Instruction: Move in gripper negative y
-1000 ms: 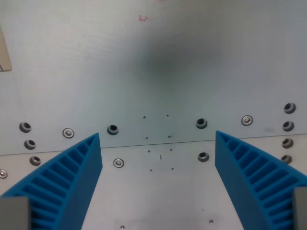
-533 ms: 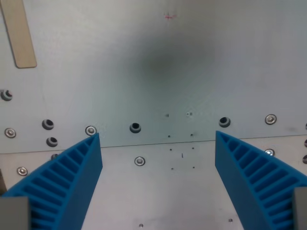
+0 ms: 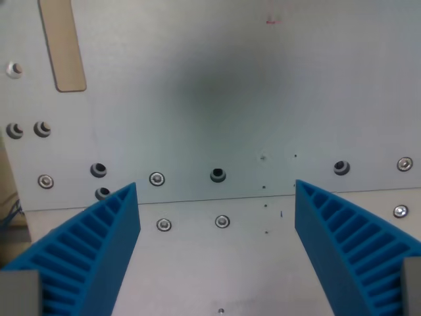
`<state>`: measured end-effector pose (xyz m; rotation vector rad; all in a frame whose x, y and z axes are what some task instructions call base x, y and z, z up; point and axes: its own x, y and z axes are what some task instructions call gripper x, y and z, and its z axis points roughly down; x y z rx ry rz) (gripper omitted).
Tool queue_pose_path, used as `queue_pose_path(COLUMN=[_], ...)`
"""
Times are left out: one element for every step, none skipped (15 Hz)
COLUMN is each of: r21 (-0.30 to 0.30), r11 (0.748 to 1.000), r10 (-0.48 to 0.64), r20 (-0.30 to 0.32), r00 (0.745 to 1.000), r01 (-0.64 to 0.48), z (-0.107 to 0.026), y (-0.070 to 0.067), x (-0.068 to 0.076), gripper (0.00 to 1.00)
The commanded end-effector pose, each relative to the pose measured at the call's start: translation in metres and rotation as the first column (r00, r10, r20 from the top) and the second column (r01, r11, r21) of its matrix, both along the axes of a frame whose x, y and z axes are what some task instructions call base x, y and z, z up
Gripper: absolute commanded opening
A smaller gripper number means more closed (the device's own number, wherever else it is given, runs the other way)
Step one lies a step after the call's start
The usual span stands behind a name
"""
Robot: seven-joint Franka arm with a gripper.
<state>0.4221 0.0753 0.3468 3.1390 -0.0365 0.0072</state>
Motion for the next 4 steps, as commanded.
queue_pose_path(r21=[-0.004, -0.004, -0.004, -0.004], r11=[1.000, 1.000, 1.000, 1.000], r10=[-0.021, -0.021, -0.021, -0.021], r20=[-0.005, -0.005, -0.005, -0.005], r00=[1.000, 1.000, 1.000, 1.000], r01=[0.021, 0.021, 0.021, 0.021], z=[0.003, 0.003, 0.003, 0.003], y=[0.015, 0.020, 0.025, 0.030], x=[0.005, 0.005, 0.006, 0.006], gripper=[1.00, 1.00, 1.00, 1.00])
